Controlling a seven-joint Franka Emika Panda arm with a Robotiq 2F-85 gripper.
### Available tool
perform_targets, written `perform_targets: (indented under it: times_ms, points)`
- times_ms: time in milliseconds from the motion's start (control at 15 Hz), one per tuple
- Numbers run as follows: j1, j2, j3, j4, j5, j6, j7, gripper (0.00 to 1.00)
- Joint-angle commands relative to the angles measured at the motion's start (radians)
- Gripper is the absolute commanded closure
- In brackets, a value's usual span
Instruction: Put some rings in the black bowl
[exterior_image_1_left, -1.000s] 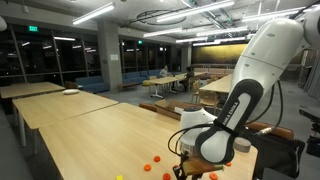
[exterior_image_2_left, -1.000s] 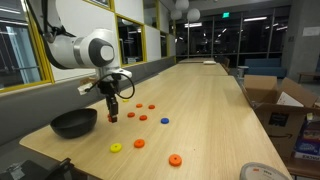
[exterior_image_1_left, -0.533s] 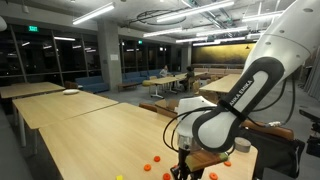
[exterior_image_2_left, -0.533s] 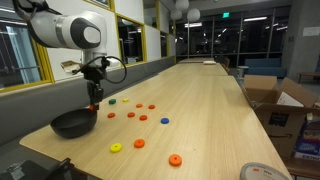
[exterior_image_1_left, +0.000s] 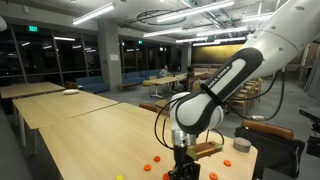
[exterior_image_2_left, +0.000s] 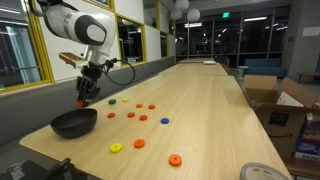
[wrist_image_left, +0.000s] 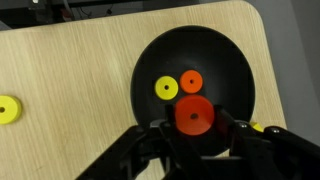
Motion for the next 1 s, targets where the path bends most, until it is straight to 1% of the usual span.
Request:
perform_targets:
  times_ms: [0,133,200,333,400,467,533,600,733,933]
  points:
    - [-0.037,0.076,0.007,0.094,0.025,-0.118,-0.084,0.75]
    - [-0.046,0.111,0.008,0.128,0.027,-0.159,-0.095,0.75]
    - [-0.047,0.125,0.006,0.144,0.017,-0.177,-0.077,0.39]
    - [-0.046,0.146,0.004,0.166,0.002,-0.193,-0.060,0.28]
    - [-0.047,0.155,0.004,0.177,0.002,-0.202,-0.060,0.19]
    - [-0.047,0.164,0.003,0.187,0.003,-0.207,-0.059,0.12]
    - [-0.049,0.173,0.003,0.197,0.005,-0.214,-0.058,0.03]
    - [-0.049,0.178,0.002,0.203,0.004,-0.217,-0.055,0.00]
    - [-0.045,0.173,-0.009,0.205,-0.015,-0.207,-0.018,0.00]
    - [-0.025,0.141,-0.045,0.192,-0.084,-0.132,0.124,0.00]
